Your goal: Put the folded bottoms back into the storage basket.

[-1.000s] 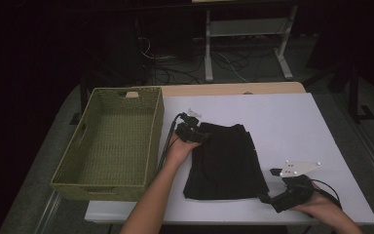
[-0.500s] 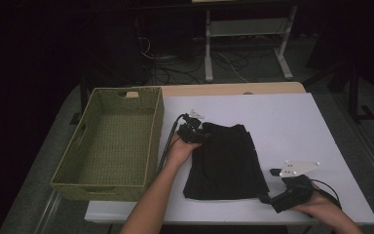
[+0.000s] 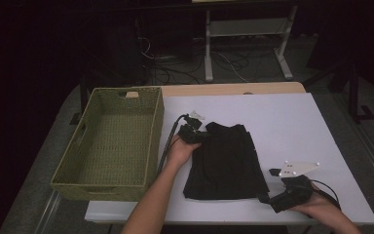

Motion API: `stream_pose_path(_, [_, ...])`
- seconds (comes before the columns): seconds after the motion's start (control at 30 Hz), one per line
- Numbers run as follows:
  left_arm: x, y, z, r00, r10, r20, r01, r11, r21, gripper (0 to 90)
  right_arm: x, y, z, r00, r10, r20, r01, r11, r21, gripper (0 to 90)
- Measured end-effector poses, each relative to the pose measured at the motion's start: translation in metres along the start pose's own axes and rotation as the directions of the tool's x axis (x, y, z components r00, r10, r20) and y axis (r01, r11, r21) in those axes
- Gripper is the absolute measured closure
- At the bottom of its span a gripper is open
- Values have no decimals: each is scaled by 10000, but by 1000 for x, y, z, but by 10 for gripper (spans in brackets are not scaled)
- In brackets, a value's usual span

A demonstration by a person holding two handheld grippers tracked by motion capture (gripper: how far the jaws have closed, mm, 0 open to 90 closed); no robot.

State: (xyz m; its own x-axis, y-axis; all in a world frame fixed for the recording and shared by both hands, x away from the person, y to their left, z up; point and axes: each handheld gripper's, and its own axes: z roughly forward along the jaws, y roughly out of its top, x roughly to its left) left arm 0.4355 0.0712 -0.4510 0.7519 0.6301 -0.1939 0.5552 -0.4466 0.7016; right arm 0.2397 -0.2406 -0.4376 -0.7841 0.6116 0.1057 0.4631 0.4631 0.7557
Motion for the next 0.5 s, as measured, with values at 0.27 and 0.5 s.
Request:
stream_pose_path(0.27, [0, 0, 0, 10000, -19, -59, 19, 10000, 45, 834, 5, -6, -6, 9992, 350, 169, -354, 9991, 236, 159])
stream_pose_path(0.5, [0, 0, 0, 10000, -61, -54, 61, 10000, 65, 834, 8, -8, 1, 9989, 65, 460, -104, 9964, 844, 297])
